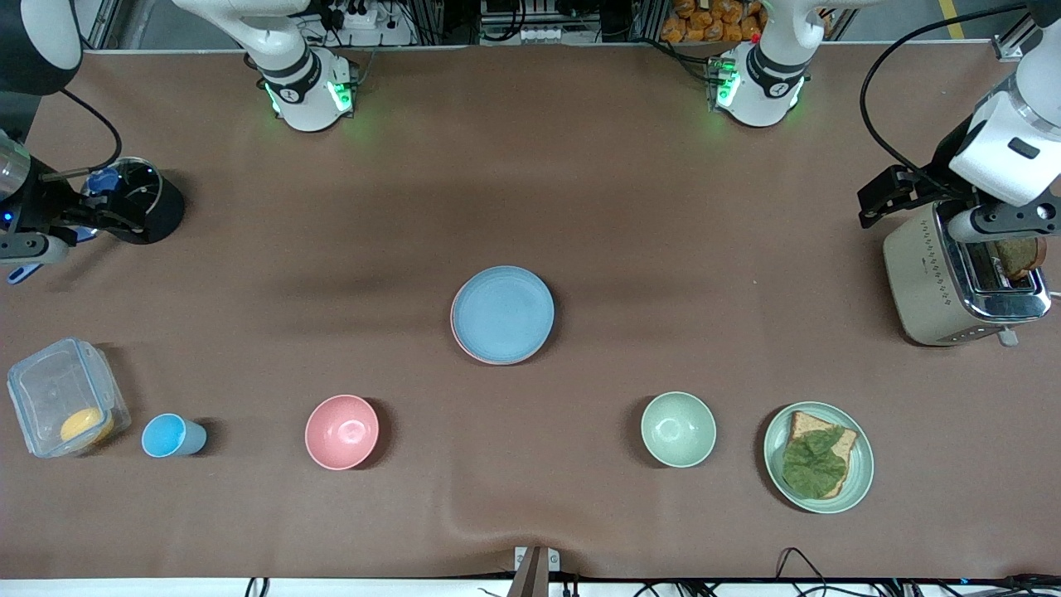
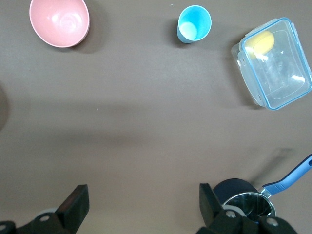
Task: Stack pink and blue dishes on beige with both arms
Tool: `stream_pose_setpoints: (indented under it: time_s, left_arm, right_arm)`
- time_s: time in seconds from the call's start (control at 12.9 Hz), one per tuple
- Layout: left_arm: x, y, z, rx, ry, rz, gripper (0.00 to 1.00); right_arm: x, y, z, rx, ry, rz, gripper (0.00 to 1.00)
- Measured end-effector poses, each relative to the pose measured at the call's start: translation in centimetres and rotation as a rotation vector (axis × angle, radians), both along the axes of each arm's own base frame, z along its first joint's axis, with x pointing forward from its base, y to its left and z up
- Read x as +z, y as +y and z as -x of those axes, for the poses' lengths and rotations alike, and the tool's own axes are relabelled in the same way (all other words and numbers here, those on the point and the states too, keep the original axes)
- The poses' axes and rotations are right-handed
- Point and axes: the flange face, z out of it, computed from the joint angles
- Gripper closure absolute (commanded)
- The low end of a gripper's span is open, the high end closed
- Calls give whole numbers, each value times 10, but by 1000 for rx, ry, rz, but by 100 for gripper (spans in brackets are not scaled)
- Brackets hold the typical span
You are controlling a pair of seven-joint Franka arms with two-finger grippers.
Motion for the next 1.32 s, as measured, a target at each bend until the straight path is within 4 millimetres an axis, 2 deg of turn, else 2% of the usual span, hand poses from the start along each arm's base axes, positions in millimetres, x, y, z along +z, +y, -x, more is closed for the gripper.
stream_pose_setpoints:
  time_s: [1.32]
  left_arm:
    - [-1, 0, 2, 0, 18, -3, 0]
  right_arm:
    - [0, 1, 1, 2, 9, 0, 0]
